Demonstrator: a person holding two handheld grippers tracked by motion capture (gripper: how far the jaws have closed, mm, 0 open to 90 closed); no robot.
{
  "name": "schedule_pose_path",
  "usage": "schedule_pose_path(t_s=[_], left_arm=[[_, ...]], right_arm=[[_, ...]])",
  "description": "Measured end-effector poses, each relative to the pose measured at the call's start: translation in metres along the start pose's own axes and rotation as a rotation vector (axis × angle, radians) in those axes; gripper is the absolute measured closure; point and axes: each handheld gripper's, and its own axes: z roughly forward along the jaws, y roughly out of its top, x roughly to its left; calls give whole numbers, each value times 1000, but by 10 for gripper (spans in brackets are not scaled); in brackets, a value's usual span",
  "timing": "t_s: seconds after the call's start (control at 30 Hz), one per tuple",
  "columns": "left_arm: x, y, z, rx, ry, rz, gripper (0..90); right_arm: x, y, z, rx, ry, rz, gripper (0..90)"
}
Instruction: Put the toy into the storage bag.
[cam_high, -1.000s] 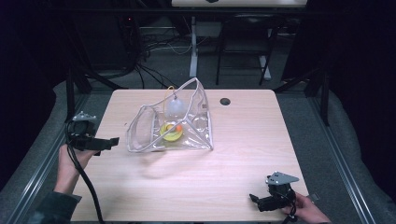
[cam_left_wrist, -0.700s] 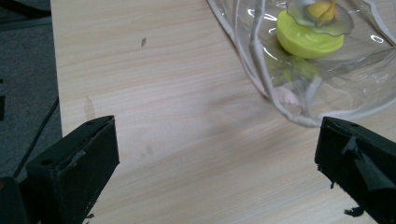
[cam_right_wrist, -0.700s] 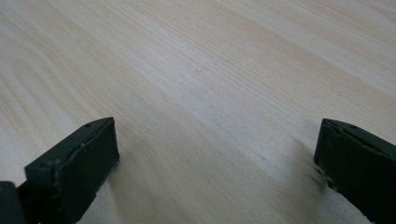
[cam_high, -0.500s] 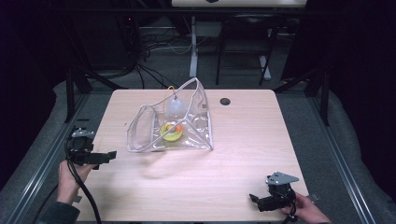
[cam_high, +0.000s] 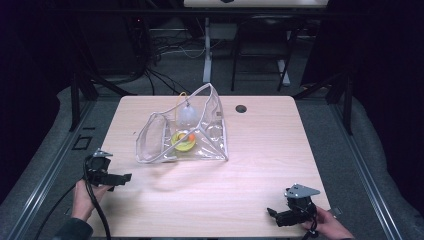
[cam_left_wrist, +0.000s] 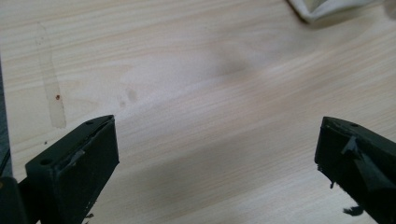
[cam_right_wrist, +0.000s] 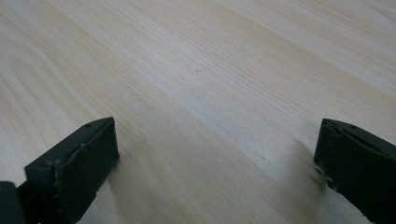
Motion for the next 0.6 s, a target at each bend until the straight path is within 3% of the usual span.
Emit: schedule_pose_path(t_s=[0.2, 0.6], left_arm=[[-2, -6, 11, 19, -19, -1, 0], [2, -15, 24, 51, 4, 5, 0]], right_arm=[[0, 0, 0, 0, 0, 0, 0], [0, 0, 0, 0, 0, 0, 0]])
